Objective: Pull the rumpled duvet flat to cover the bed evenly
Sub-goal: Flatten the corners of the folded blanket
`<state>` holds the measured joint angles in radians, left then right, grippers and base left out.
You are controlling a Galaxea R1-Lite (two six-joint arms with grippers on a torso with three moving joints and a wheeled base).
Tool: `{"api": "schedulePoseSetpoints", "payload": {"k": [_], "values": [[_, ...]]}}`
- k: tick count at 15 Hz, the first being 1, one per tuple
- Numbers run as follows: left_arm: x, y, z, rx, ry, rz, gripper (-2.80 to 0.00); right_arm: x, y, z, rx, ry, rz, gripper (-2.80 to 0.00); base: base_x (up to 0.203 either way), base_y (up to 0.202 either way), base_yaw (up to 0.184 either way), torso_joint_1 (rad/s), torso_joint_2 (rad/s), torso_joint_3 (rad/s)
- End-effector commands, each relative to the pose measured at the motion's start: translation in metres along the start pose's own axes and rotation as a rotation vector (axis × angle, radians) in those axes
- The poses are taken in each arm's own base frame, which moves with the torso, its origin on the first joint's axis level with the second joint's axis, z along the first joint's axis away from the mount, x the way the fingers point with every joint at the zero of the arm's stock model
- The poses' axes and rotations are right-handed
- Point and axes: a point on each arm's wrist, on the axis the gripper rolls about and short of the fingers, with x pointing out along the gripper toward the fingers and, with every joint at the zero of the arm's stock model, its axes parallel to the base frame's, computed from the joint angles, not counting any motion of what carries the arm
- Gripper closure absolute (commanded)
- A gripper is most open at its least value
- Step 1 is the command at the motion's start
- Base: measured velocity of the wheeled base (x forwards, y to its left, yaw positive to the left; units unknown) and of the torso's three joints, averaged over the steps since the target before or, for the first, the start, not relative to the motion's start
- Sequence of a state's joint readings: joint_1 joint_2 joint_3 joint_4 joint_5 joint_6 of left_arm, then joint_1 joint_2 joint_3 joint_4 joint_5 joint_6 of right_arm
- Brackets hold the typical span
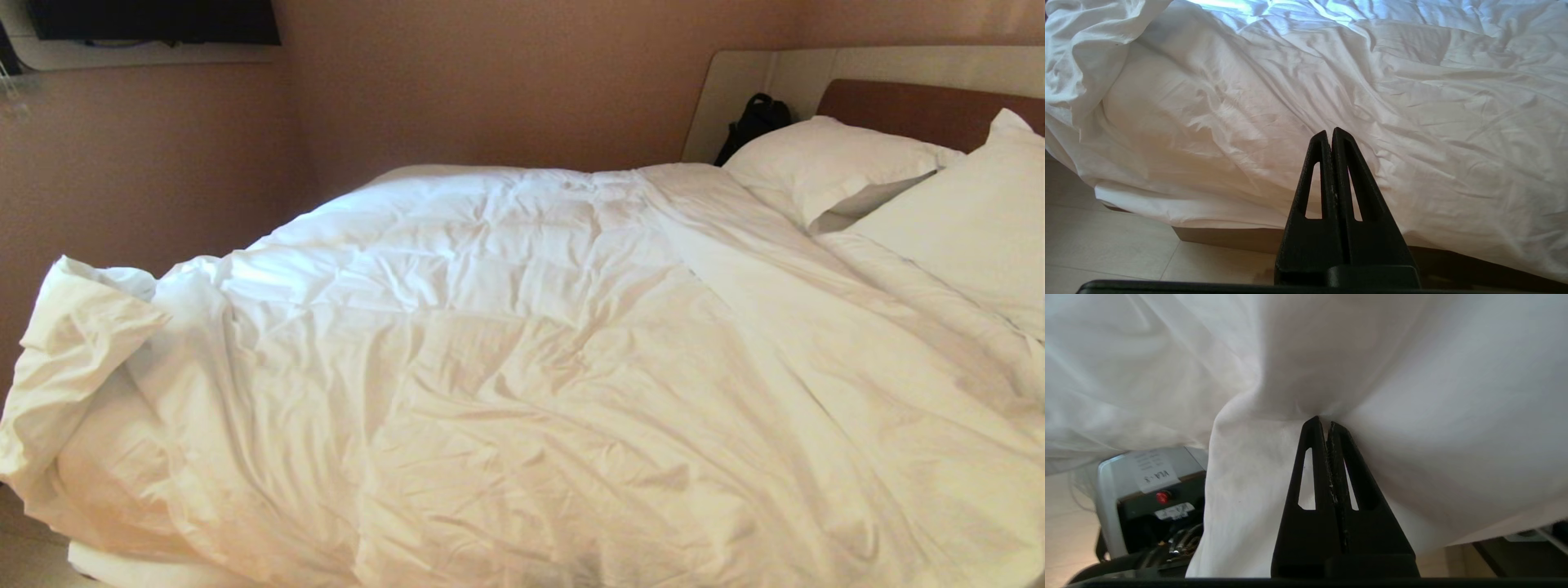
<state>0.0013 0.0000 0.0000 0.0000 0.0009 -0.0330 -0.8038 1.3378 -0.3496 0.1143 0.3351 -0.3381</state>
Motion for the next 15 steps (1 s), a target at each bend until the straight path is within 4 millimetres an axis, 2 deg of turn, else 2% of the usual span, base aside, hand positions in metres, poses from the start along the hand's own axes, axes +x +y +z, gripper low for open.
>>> {"api": "schedulePoseSetpoints", "payload": {"k": [1, 6, 9, 11, 13, 15], "values": [[0.0, 0.0, 0.0, -0.001, 0.0, -0.001, 0.0, 0.008, -0.004, 0.002, -0.024, -0.016, -0.005, 0.0, 0.0, 0.0, 0.0, 0.0, 0.0, 0.0], [0.0, 0.0, 0.0, -0.001, 0.0, -0.001, 0.0, 0.015, -0.005, -0.003, -0.039, -0.001, -0.013, 0.0, 0.0, 0.0, 0.0, 0.0, 0.0, 0.0], [0.0, 0.0, 0.0, -0.001, 0.0, 0.001, 0.0, 0.012, -0.003, -0.003, -0.07, -0.074, -0.042, 0.0, 0.0, 0.0, 0.0, 0.0, 0.0, 0.0], [0.0, 0.0, 0.0, -0.001, 0.0, 0.001, 0.0, -0.004, 0.007, -0.002, -0.117, -0.153, -0.053, 0.0, 0.0, 0.0, 0.0, 0.0, 0.0, 0.0], [0.0, 0.0, 0.0, -0.001, 0.0, 0.001, 0.0, -0.033, 0.024, -0.004, -0.164, -0.248, -0.044, 0.0, 0.0, 0.0, 0.0, 0.0, 0.0, 0.0], [0.0, 0.0, 0.0, -0.001, 0.0, 0.0, 0.0, -0.065, 0.04, -0.004, -0.157, -0.207, 0.062, 0.0, 0.0, 0.0, 0.0, 0.0, 0.0, 0.0]]}}
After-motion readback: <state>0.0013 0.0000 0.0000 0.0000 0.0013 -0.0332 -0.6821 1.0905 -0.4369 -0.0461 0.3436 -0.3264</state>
